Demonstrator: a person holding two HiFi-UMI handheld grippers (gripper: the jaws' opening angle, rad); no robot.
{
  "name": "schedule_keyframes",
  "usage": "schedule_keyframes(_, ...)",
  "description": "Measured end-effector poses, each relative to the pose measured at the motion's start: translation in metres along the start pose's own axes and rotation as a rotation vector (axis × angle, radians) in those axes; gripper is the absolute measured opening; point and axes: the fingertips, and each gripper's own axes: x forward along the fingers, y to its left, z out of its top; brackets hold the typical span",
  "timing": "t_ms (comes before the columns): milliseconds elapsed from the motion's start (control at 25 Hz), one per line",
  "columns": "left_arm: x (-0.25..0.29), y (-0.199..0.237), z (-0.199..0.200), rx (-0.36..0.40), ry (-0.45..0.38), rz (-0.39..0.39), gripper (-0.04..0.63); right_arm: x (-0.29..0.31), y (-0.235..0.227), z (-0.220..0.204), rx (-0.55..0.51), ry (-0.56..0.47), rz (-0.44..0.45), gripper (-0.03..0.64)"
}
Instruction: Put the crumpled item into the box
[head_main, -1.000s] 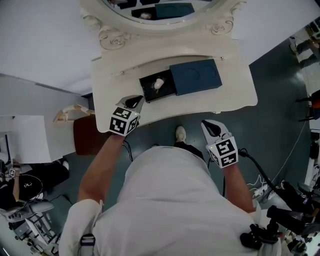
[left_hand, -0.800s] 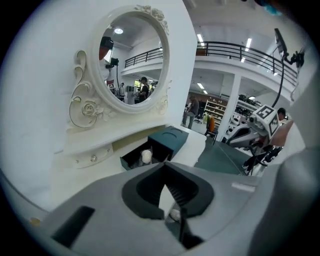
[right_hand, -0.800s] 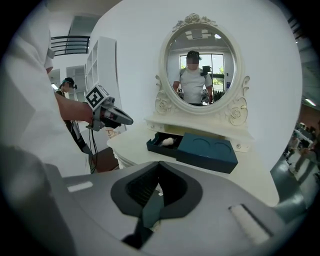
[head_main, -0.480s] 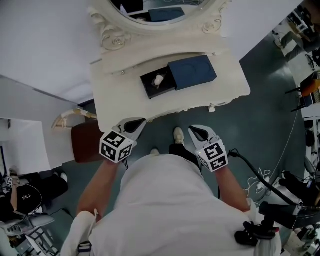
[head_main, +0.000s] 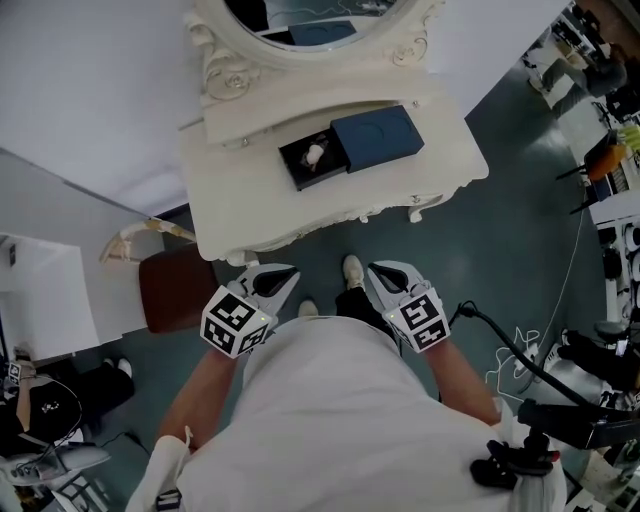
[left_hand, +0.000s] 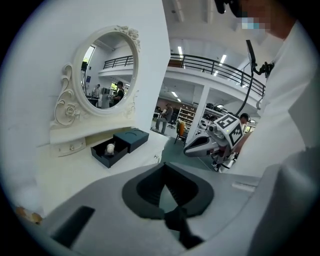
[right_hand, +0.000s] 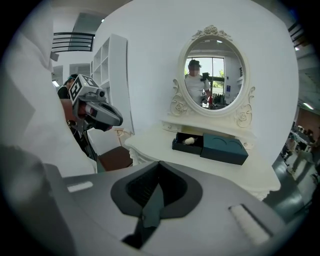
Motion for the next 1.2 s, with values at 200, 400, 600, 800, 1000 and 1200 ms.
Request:
schedule_keyframes(200, -0.01, -0.015, -0.009, 0.011, -0.001, -0.019, 0.002, -0.003, 0.022, -0.001, -0.018, 0.002, 0.012, 0.0)
schedule_keyframes(400, -0.018, -0.023, -0.012, 0.031, -0.006, -0.026, 0.002, -0.005, 0.034, 0.001, -0.035, -0.004, 0.01, 0.0)
schedule_keyframes(600, -0.024, -0.027, -0.015, 0.037, -0.017, -0.027, 0.002, -0.007, 0.043, 0.0, -0.04, -0.004, 0.004, 0.0)
schedule_keyframes(800, -0.027, -0.027, -0.015, 0.036, -0.023, -0.027, 0.002, -0.007, 0.046, 0.004, -0.049, -0.012, 0.002, 0.0)
schedule_keyframes(1000, -0.026, -0.032, -0.017, 0.039, -0.024, -0.036, 0.002, -0.007, 0.049, 0.004, -0.053, -0.011, 0.004, 0.0)
schedule_keyframes(1200, -0.028, -0.029, -0.017, 0.032, -0.026, -0.03, 0.002, -0.002, 0.05, 0.008, -0.063, -0.012, 0.013, 0.0)
